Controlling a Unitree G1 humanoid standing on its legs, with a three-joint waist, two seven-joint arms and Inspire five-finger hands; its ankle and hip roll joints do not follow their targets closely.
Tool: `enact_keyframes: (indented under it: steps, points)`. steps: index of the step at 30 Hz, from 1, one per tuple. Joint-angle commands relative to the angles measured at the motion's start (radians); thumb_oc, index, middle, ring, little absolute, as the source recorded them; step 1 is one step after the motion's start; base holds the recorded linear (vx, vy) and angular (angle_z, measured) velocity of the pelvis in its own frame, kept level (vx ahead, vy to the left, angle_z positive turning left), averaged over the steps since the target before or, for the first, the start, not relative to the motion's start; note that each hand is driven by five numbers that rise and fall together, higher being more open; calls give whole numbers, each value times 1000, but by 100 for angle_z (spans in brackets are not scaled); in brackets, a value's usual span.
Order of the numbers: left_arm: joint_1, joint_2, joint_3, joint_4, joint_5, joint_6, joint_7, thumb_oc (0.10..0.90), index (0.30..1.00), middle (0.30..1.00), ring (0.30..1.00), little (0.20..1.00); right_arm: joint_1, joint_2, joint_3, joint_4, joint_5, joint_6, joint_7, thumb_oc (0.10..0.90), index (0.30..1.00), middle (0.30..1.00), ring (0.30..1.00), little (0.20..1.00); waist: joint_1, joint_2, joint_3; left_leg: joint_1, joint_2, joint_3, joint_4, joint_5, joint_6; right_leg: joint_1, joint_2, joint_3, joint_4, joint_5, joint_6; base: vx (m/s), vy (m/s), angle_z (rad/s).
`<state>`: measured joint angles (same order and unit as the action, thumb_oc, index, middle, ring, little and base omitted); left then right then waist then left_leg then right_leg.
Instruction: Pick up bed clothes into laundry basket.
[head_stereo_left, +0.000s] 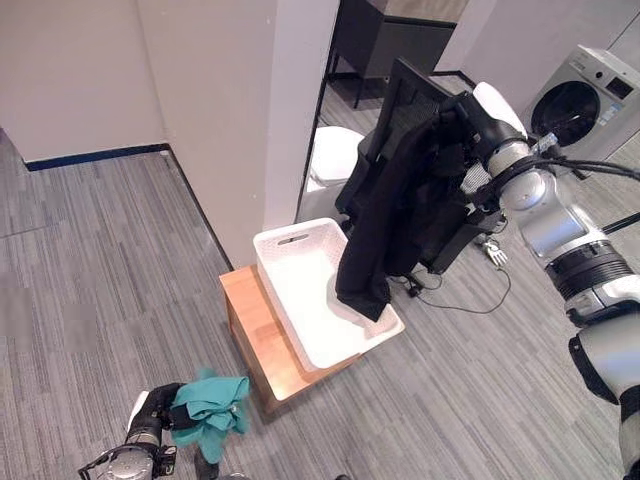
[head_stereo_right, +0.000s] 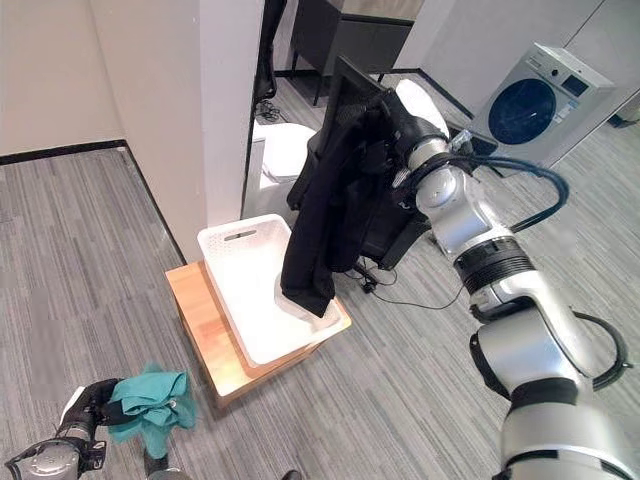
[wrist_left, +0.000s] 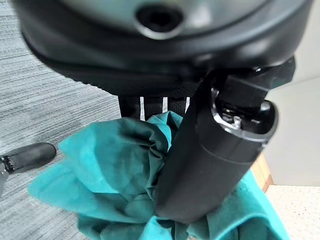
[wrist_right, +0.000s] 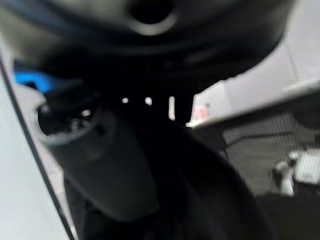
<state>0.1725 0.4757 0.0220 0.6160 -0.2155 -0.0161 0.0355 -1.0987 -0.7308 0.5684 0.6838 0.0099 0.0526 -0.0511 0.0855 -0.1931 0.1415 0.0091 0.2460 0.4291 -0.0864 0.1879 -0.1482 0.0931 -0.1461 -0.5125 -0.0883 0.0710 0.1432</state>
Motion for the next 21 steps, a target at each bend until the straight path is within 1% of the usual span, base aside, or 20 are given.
enact_keyframes:
  steps: [1,2,3,4,5,7,8,9,10,11,12,14,21]
  points:
    - [-46,82,33,-116,-26,-62,21,400,300,300,300,300,-112,5,-84,-104,-19,-31,-90,400,300,300,300,300,8,-79,-14,38,14,-23,9,-146,4,-23,-87,12,19,50,54,0,0,0]
    - [-45,76,37,-118,-25,-58,22,400,300,300,300,300,-90,20,-97,-149,-27,-33,-92,400,300,300,300,300,6,-76,-12,38,15,-22,10,-146,5,-23,-87,12,19,50,53,-38,5,-1]
    - [-32,61,46,-124,-22,-49,24,400,300,300,300,300,-24,49,-138,-240,-48,-32,-92,400,300,300,300,300,4,-71,-12,41,16,-21,11,-149,8,-21,-87,16,19,46,50,0,0,0]
    - [-30,62,45,-125,-22,-48,24,400,300,300,300,300,-19,49,-141,-245,-50,-29,-91,400,300,300,300,300,4,-72,-13,42,16,-21,11,-149,8,-21,-87,16,19,46,50,-36,11,-3]
    - [-27,50,44,-134,-19,-43,25,400,300,300,300,300,29,76,-169,-299,-69,-30,-91,400,300,300,300,300,3,-67,-11,47,17,-19,11,-152,10,-18,-87,19,20,45,48,-27,14,-3]
    - [-23,37,43,-155,-16,-42,21,400,300,300,300,300,86,112,-202,-342,-72,-35,-92,400,300,300,300,300,3,-64,-10,54,17,-15,13,-155,12,-16,-86,22,23,43,45,-17,10,-2]
    - [-23,33,41,-166,-11,-37,20,400,300,300,300,300,132,155,-215,-381,-68,-35,-87,400,300,300,300,300,3,-65,-9,58,19,-13,13,-156,12,-14,-85,23,24,42,43,0,0,0]
    - [-23,33,41,-167,-11,-37,20,400,300,300,300,300,132,155,-216,-381,-69,-34,-87,400,300,300,300,300,3,-66,-10,58,19,-13,13,-156,12,-14,-85,23,24,42,43,0,0,0]
    - [-33,26,35,-170,-1,-33,25,400,300,300,300,300,174,205,-210,-412,-70,-37,-75,400,300,300,300,300,3,-67,-10,61,22,-12,14,-156,13,-12,-84,26,25,41,41,0,0,0]
    - [-32,26,35,-170,-1,-33,26,400,300,300,300,300,176,206,-211,-414,-71,-36,-75,400,300,300,300,300,3,-68,-11,61,22,-12,14,-156,12,-12,-84,26,25,41,41,-12,-24,-6]
    - [-36,21,28,-173,6,-27,29,400,300,300,300,300,221,250,-206,-438,-70,-37,-59,400,300,300,300,300,4,-71,-10,65,23,-12,14,-159,14,-11,-82,28,27,40,40,-13,-19,-7]
    - [-33,13,23,-186,4,-24,27,400,300,300,300,300,256,283,-203,-440,-78,-37,-51,400,300,300,300,300,8,-73,-9,70,25,-11,15,-160,14,-10,-79,29,29,38,38,-9,-12,-2]
    - [-21,-3,26,-193,-6,-22,32,400,300,300,300,300,276,325,-187,-460,-59,-45,-35,400,300,300,300,300,13,-79,-12,84,33,-5,15,-161,12,-6,-73,37,36,34,35,0,0,0]
